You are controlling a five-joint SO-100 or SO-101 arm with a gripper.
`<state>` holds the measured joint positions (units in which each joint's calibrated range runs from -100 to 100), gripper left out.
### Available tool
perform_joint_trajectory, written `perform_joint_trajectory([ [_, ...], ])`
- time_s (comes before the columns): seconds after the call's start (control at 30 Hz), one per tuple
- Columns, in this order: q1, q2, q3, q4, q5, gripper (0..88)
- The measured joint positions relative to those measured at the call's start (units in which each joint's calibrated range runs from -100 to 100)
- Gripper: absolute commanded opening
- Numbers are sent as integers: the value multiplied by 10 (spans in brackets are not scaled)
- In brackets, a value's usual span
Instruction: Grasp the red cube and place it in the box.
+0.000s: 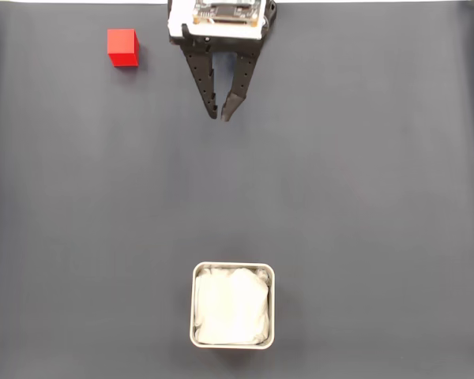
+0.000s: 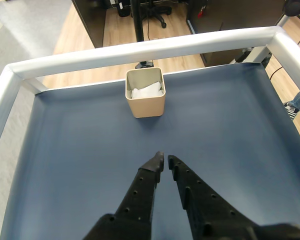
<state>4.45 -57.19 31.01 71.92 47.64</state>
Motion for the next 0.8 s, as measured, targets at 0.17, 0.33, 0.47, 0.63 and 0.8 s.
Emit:
perform_joint_trajectory([
  [0.17,19,13,-15,8,-8,0],
  [0.33,36,23,-28,16,-17,0],
  [0.47,49,23,-31,16,-20,0],
  [0.63,70,23,-31,16,-20,0],
  [0.8,94,23,-31,16,-25,0],
])
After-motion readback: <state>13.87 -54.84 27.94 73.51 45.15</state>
